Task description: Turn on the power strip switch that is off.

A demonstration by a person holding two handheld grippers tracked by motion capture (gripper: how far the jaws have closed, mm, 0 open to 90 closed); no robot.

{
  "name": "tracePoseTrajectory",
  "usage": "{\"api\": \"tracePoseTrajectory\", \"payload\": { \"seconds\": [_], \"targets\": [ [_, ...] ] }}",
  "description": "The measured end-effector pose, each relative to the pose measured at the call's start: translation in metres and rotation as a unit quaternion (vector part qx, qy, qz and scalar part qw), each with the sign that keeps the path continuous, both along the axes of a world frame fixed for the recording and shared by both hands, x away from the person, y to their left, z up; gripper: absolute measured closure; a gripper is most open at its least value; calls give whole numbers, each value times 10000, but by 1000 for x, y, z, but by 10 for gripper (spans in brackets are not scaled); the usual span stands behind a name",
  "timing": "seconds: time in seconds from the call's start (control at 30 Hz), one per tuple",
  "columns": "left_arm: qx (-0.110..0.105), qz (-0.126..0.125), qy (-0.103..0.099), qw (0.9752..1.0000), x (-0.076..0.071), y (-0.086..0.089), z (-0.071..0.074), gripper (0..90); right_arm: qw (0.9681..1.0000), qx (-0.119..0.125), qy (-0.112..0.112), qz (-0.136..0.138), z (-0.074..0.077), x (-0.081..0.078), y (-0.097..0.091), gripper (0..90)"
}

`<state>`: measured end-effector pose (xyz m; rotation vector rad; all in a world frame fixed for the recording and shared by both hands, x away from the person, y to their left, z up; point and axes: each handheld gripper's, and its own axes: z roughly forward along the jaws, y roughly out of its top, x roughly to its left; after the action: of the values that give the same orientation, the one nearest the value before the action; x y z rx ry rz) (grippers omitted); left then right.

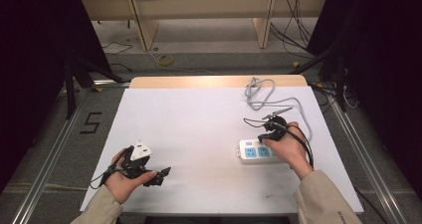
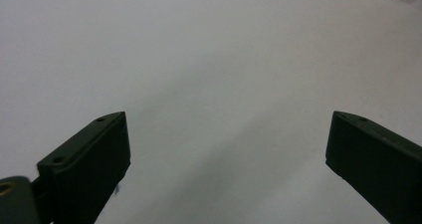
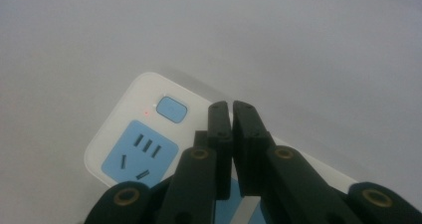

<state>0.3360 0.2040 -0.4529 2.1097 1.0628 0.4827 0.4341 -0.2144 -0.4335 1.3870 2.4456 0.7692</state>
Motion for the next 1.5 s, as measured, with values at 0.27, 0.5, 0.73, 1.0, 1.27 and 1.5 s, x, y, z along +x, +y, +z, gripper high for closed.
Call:
{"api": "tracePoseTrajectory", "payload": {
  "seconds": [0.27, 0.5, 0.73, 1.0, 1.27, 1.5],
  "targets": [
    [22, -5, 17, 10000, 0, 1, 0, 33, 9994, 166, -287, 31, 4, -8, -4, 757],
    [41, -15, 33, 10000, 0, 1, 0, 33, 9983, 359, -460, 2, 5, -18, -8, 672],
    [46, -17, 51, 10000, 0, 1, -1, 33, 9957, 503, -753, 170, 5, -28, -9, 532],
    [52, -2, 65, 10000, 0, 0, -1, 33, 9933, 524, -930, 441, 4, -39, -9, 452],
    [71, -14, 88, 9999, 0, 1, -2, 33, 9900, 660, -1103, 581, 4, -48, -11, 352],
    [76, -28, 105, 9999, 0, 0, -2, 32, 9878, 756, -1206, 634, 1, -57, -14, 305]
  ]
}}
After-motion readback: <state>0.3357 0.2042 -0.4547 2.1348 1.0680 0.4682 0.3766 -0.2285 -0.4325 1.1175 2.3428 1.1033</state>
